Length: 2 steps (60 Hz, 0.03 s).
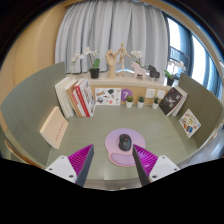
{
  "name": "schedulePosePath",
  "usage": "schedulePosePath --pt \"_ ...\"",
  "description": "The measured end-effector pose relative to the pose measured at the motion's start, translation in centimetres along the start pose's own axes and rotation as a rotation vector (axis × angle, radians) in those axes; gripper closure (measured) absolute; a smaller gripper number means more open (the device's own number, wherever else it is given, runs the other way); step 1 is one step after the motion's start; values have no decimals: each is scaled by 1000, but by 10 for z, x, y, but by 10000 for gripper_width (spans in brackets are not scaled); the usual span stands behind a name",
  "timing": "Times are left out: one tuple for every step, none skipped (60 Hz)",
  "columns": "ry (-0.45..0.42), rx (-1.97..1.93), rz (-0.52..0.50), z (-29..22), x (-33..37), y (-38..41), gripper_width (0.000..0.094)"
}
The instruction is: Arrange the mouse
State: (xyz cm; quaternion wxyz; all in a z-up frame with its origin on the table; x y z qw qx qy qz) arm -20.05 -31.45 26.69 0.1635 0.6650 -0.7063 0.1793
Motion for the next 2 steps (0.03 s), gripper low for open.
schedulePosePath --pt "2 -1 -1 1 0 1 163" --pt "4 -2 -2 1 -1 1 163"
Point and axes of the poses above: the point between the fingertips, and its own axes, seen from behind it with the camera up: y to the left, z down, x backward, against the way the camera looks, the point moved 8 cm from there along x, backward, against the way the camera looks, and after that the axes turned 10 degrees about -y, right-handed, at the moved point
